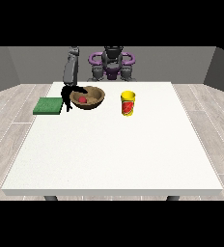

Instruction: Pick the cup and pour the ball into the bowl, then pick the bowl and place it on the pad

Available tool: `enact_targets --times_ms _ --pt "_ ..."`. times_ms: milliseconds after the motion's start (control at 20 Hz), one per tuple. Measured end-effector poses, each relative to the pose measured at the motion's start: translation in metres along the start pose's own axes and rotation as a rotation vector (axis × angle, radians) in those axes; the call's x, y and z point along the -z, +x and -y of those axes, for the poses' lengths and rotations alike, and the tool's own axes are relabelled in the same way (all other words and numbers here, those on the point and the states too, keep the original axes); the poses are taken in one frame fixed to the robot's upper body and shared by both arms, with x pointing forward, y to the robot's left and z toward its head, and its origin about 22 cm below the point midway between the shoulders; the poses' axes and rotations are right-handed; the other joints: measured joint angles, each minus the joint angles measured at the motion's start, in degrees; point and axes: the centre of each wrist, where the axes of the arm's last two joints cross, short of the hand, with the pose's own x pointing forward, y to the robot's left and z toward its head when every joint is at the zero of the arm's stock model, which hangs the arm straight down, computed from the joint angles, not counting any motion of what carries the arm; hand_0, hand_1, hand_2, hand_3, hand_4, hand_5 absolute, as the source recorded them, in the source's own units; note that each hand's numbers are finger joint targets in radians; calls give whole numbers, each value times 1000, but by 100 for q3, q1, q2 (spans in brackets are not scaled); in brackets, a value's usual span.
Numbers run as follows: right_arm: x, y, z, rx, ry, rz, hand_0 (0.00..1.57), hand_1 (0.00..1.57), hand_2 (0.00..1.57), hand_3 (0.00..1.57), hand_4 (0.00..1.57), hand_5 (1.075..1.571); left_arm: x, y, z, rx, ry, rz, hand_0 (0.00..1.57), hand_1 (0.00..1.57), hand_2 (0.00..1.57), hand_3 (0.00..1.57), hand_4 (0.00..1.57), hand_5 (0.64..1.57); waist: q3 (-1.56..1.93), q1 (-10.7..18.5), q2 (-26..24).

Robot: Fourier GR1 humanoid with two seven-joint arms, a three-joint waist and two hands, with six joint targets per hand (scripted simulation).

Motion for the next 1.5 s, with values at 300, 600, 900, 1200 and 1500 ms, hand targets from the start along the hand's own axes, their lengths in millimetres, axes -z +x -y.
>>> enact_targets --times_ms 300,600,900,1200,1500 --pt "-6 4 10 -74 -79 49 1571 1571 1571 1571 1077 1485 -2 7 -8 -9 -12 43 0 0 0 0 624 1569 -86 174 186" --pt "-3 15 9 -74 -119 -24 1571 1571 1571 1571 1061 1527 -8 0 -22 -11 1 25 0 0 0 0 721 1569 22 184 95" --pt "18 46 9 -176 -115 -229 1571 1571 1571 1571 1032 1532 -25 -16 -51 2 74 -63 0 0 0 0 725 1569 116 -187 -347" --pt "50 106 33 -283 -117 -266 1571 1571 1571 1571 978 1570 -43 -26 -73 9 121 -86 0 0 0 0 700 1566 142 -415 -458" --pt "66 140 39 -365 -94 -220 1571 1571 1571 1571 978 1570 -54 -29 -90 27 156 -54 0 0 0 0 703 1560 151 -615 -211"
